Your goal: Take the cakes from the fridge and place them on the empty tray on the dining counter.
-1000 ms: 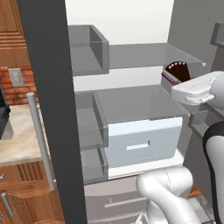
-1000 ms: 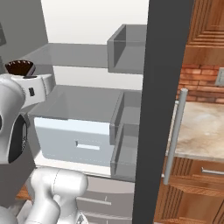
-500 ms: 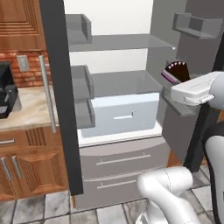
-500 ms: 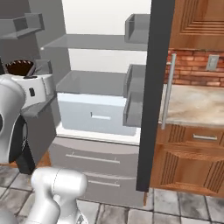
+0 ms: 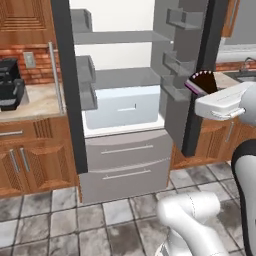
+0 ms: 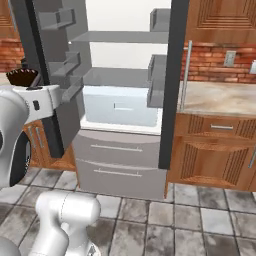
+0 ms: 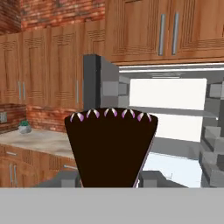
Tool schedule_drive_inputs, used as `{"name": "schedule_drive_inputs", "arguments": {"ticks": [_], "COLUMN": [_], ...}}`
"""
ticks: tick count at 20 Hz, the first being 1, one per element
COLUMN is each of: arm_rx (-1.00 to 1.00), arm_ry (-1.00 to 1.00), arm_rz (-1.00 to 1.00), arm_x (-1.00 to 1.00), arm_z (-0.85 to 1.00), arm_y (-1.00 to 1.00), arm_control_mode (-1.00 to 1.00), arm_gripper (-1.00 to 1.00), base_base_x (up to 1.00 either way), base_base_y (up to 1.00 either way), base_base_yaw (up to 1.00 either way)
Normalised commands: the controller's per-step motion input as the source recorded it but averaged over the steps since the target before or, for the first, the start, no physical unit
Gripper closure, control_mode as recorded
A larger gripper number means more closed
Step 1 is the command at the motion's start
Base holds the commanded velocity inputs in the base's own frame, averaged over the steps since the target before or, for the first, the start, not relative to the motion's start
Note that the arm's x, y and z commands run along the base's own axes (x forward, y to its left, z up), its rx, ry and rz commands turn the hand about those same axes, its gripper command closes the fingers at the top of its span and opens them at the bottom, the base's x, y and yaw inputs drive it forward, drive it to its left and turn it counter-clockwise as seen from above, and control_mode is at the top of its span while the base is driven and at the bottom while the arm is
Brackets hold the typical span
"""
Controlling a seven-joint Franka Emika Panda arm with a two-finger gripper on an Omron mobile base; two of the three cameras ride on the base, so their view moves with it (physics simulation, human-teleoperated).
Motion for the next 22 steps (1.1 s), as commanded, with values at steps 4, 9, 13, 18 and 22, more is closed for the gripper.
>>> {"name": "schedule_drive_inputs", "arguments": {"ticks": [4, 9, 13, 18, 22], "arm_rx": [0.0, 0.0, 0.0, 0.0, 0.0], "arm_ry": [0.0, 0.0, 0.0, 0.0, 0.0], "arm_rz": [0.0, 0.0, 0.0, 0.0, 0.0], "arm_x": [0.0, 0.0, 0.0, 0.0, 0.0], "arm_z": [0.0, 0.0, 0.0, 0.0, 0.0], "arm_y": [0.0, 0.0, 0.0, 0.0, 0.0], "arm_control_mode": [1.0, 1.0, 1.0, 1.0, 1.0], "arm_gripper": [1.0, 1.0, 1.0, 1.0, 1.0], "base_base_x": [-1.0, -1.0, -1.0, -0.78, -0.81], "base_base_y": [0.26, 0.44, 0.45, 0.48, 0.41], "base_base_yaw": [-0.08, -0.1, -0.14, -0.19, -0.29]}}
